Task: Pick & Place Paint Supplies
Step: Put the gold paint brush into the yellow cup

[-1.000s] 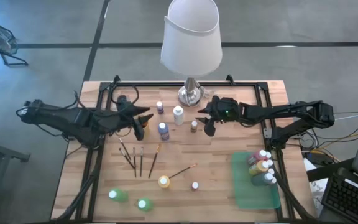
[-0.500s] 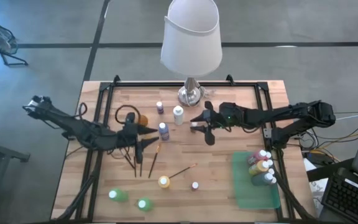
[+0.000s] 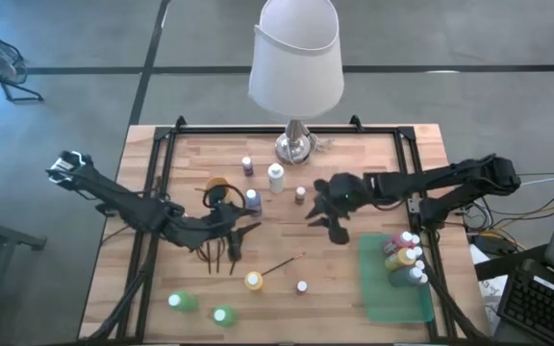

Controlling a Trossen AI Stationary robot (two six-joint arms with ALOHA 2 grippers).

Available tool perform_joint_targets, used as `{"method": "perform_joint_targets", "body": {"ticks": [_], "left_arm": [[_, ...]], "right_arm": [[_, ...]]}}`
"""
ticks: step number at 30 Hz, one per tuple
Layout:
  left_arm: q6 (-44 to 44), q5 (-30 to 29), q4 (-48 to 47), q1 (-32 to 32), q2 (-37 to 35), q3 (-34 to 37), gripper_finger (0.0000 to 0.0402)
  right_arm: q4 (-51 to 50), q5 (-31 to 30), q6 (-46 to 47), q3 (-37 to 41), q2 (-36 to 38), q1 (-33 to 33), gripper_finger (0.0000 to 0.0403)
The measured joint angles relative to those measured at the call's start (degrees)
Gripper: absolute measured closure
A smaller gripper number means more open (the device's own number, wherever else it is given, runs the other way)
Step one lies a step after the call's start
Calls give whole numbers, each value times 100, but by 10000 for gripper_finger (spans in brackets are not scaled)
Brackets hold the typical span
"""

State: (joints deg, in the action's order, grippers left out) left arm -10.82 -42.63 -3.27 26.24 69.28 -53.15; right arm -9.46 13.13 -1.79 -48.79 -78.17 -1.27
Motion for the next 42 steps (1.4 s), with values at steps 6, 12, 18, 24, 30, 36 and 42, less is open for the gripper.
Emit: {"method": "perform_joint_targets", "body": {"ticks": [6, 12, 18, 24, 30, 36, 42], "left_arm": [[-81, -125, 32, 0, 115, 0, 255], [-165, -203, 29, 0, 210, 0, 255], [-130, -203, 25, 0, 202, 2, 255], [-99, -205, 29, -2, 172, 0, 255], [-99, -205, 29, -13, 170, -9, 255], [-128, -205, 92, -24, 166, -11, 255], [-130, -205, 289, -26, 164, -22, 255]], "right_arm": [[-118, -1, -365, 48, -22, -574, 334], [-109, -20, -217, 101, -293, -815, 344], [-53, -137, -292, 112, -803, -896, 321], [56, -433, -415, 113, -1422, -888, 287], [509, -430, -528, 65, -1962, -888, 259], [824, -429, -626, 65, -2372, -886, 234], [958, -420, -463, 65, -2501, -890, 219]]}}
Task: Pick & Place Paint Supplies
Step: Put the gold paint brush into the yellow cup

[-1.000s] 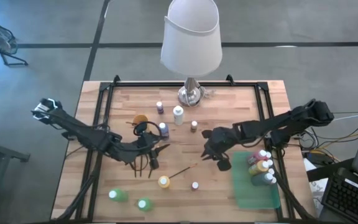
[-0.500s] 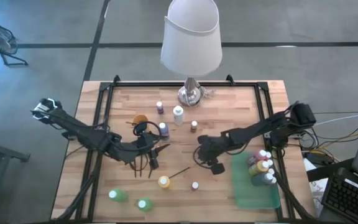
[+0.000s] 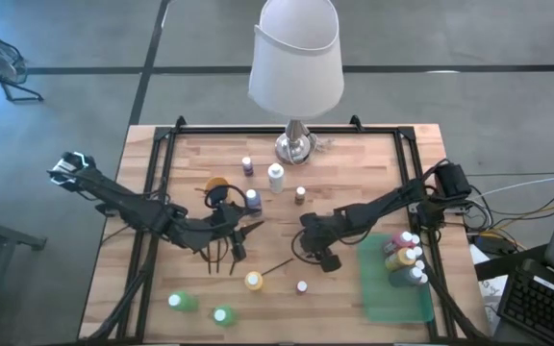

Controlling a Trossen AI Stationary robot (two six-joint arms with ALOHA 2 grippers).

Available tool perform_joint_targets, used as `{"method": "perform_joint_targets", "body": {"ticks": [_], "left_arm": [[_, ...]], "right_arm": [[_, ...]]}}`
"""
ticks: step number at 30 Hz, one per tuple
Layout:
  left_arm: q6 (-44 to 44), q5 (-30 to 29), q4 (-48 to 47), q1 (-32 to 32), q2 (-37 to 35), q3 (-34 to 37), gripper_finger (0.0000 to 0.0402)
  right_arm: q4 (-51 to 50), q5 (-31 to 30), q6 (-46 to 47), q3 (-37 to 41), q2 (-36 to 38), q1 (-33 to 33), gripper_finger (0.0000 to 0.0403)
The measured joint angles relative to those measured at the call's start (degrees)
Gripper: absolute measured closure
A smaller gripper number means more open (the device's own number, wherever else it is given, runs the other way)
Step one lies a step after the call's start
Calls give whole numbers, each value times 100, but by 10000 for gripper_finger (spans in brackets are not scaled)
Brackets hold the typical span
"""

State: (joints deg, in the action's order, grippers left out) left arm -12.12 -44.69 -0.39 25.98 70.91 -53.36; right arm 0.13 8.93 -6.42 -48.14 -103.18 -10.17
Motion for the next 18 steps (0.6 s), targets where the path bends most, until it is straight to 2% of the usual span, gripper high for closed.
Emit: {"method": "perform_joint_targets", "body": {"ticks": [18], "left_arm": [[-9, 2, -6, 0, -2, -64, 255]], "right_arm": [[70, -15, 457, 0, -9, -223, 281]]}}
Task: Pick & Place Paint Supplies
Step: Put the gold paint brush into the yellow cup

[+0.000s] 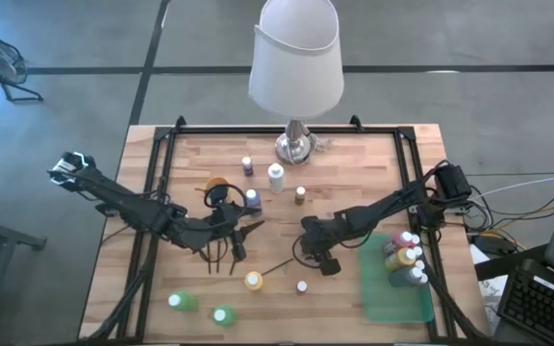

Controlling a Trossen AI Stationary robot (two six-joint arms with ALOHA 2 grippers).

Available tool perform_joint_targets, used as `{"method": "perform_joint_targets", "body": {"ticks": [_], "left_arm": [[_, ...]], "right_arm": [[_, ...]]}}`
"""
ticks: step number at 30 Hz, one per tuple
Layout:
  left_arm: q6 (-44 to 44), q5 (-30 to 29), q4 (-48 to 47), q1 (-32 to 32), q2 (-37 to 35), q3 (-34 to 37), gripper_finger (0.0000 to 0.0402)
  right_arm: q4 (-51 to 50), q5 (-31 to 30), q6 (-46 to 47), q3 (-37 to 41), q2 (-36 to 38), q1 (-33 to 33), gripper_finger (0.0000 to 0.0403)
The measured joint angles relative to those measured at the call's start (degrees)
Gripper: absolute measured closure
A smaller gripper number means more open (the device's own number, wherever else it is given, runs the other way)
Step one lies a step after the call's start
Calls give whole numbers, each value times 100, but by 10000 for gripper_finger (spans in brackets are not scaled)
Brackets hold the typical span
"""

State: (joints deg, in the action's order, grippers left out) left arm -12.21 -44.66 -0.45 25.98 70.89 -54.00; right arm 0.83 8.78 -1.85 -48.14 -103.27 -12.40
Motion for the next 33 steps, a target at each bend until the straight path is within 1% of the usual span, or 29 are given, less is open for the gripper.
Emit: {"method": "perform_joint_targets", "body": {"ticks": [4, 11, 19, 27, 33], "left_arm": [[0, 0, 2, 0, 0, 0, 255], [-25, 0, 1, 0, 0, 0, 255], [-27, 2, 0, 0, 0, 0, 255], [-26, 2, 1, 0, 0, 0, 255], [-26, 2, 0, 0, 0, 0, 255]], "right_arm": [[70, -6, 12, 0, -10, -90, 290], [113, -450, 123, 2, -13, -147, 310], [218, -426, 190, -13, -230, -158, 335], [218, -426, 190, -15, -227, -160, 355], [208, -426, 188, -13, -234, -160, 386]]}}
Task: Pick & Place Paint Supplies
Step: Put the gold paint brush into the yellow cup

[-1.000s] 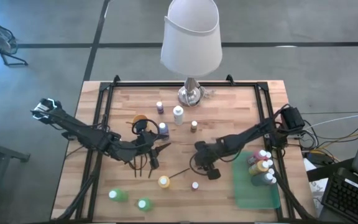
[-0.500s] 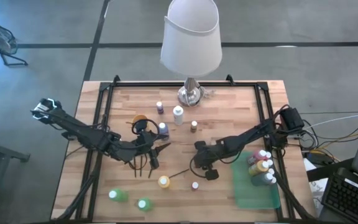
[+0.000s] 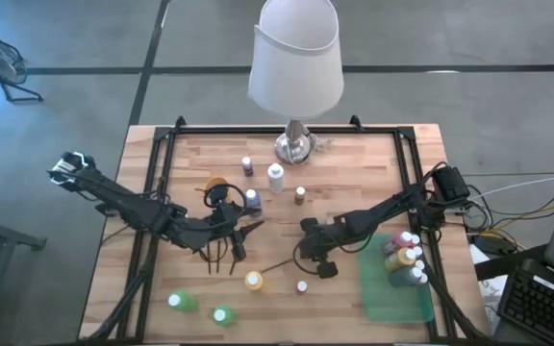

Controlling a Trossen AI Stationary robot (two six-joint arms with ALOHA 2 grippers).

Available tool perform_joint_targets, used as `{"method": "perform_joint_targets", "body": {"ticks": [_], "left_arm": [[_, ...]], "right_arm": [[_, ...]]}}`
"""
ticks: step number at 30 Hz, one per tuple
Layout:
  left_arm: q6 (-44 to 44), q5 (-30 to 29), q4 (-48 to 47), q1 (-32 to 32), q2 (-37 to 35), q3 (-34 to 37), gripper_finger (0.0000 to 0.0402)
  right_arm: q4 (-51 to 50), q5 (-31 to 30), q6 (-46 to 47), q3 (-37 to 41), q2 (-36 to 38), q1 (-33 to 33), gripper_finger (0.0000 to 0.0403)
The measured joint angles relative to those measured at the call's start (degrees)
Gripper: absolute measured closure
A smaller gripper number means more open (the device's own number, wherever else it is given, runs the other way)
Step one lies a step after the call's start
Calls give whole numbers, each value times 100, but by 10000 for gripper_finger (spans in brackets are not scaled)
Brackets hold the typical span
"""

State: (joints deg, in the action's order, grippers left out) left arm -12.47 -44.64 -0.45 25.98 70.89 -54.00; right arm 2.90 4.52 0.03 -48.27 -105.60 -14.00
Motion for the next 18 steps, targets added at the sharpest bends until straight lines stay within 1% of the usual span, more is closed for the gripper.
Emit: {"method": "perform_joint_targets", "body": {"ticks": [2, 9, 18], "left_arm": [[0, 0, 0, 0, 0, 0, 255], [-7, 0, 2, 0, 0, 0, 255], [-12, 0, 0, 0, 0, 0, 255]], "right_arm": [[-10, 1, 0, 0, 0, 0, 392], [-49, 1, -22, 2, 26, -2, 394], [-342, 0, -289, 37, 319, -2, 395]]}}
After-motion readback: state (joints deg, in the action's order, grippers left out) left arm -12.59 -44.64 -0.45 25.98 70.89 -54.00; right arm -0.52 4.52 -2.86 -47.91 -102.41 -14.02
